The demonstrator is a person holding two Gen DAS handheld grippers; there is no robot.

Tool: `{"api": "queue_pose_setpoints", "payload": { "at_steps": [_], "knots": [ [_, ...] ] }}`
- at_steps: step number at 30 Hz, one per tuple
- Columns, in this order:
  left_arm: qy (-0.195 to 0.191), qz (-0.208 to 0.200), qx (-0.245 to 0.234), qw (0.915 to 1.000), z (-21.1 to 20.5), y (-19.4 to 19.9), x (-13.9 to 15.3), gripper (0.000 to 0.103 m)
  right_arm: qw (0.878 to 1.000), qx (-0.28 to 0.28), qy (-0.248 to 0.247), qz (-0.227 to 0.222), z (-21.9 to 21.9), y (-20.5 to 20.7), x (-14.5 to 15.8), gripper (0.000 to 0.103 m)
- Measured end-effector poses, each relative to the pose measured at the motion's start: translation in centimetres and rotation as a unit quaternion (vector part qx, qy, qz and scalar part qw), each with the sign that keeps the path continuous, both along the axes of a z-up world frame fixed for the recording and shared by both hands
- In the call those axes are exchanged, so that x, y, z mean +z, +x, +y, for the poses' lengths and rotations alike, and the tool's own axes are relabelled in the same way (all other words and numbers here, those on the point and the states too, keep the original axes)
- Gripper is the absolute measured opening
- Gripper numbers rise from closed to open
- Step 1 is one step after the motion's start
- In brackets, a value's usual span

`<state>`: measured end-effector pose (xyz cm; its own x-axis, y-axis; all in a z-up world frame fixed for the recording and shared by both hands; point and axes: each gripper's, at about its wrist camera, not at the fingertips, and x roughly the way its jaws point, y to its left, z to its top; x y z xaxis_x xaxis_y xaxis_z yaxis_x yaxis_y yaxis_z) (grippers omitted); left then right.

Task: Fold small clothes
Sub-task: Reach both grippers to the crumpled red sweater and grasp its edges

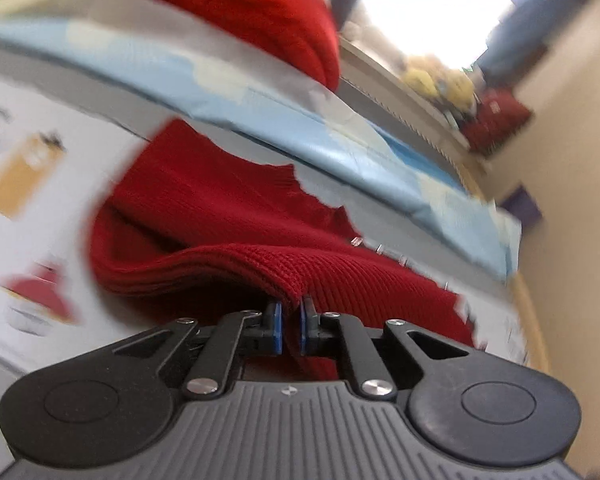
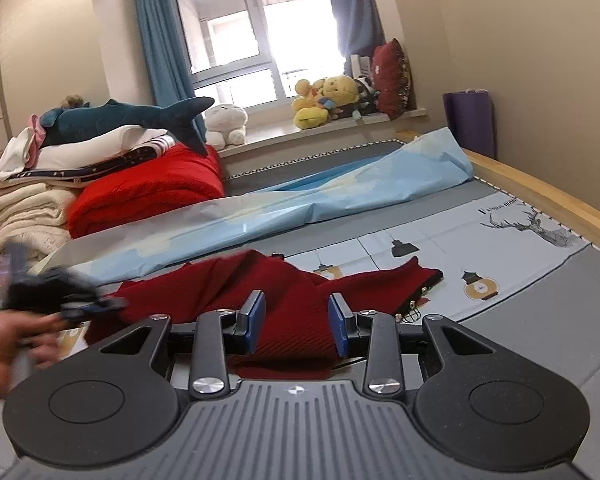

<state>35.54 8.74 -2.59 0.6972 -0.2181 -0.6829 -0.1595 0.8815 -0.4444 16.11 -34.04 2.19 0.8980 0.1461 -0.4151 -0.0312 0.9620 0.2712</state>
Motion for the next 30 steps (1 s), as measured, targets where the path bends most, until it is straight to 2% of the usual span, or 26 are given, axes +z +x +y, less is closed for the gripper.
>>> {"api": "queue_pose_setpoints", "payload": {
  "at_steps": [2, 4, 7, 9, 10, 13, 15, 16, 17, 18, 19, 25, 28, 30],
  "knots": [
    [0.045, 0.007, -0.035, 0.9983, 2.7, -3.5, 1.5, 0.007, 1.0, -0.004, 0.005, 0.003, 0.0, -0.1, -0.1, 0.037],
    [0.095, 0.027, -0.062, 0.9932, 5.6, -6.8, 2.3, 0.007, 1.0, -0.005, 0.009, 0.009, -0.1, -0.1, -0.4, 0.037],
    [0.16, 0.066, -0.078, 0.9819, 10.3, -11.8, 2.3, 0.005, 1.0, -0.007, 0.017, 0.022, 0.0, -0.2, -1.1, 0.037],
    [0.19, 0.067, -0.081, 0.976, 12.6, -14.7, 2.1, 0.003, 0.999, -0.01, 0.02, 0.032, 0.2, -0.2, -1.6, 0.037],
    [0.181, 0.072, -0.08, 0.9775, 13.8, -15.8, 1.8, 0.0, 0.999, -0.01, 0.021, 0.038, 0.3, 0.0, -1.9, 0.037],
    [0.161, 0.087, -0.06, 0.9812, 16.1, -18.7, -0.4, 0.0, 0.997, -0.005, 0.028, 0.066, 0.8, 1.2, -2.9, 0.037],
    [0.142, 0.127, -0.051, 0.9805, 17.4, -18.8, -1.8, 0.0, 0.995, 0.009, 0.038, 0.097, 1.6, 2.5, -4.1, 0.037],
    [0.123, 0.134, -0.045, 0.9824, 17.9, -18.7, -1.9, 0.001, 0.992, 0.02, 0.039, 0.114, 2.2, 3.3, -4.8, 0.038],
    [0.11, 0.123, -0.043, 0.9853, 18.0, -18.2, -1.5, 0.005, 0.991, 0.03, 0.038, 0.128, 2.7, 4.0, -5.4, 0.038],
    [0.107, 0.118, -0.045, 0.9862, 18.1, -17.9, -1.4, 0.011, 0.989, 0.039, 0.038, 0.14, 3.3, 4.8, -6.1, 0.039],
    [0.109, 0.12, -0.049, 0.9856, 18.1, -17.7, -1.6, 0.02, 0.987, 0.047, 0.039, 0.152, 3.9, 5.7, -6.8, 0.04],
    [0.107, 0.169, -0.084, 0.9762, 16.9, -15.9, -4.4, 0.031, 0.976, 0.049, 0.036, 0.209, 6.0, 10.5, -10.6, 0.046],
    [0.135, 0.176, -0.108, 0.9691, 15.8, -15.0, -5.9, 0.041, 0.969, 0.054, 0.055, 0.234, 6.4, 12.3, -12.2, 0.049],
    [0.148, 0.186, -0.11, 0.9651, 15.5, -14.3, -7.0, 0.042, 0.965, 0.064, 0.06, 0.249, 6.8, 13.1, -13.1, 0.051]
  ]
}}
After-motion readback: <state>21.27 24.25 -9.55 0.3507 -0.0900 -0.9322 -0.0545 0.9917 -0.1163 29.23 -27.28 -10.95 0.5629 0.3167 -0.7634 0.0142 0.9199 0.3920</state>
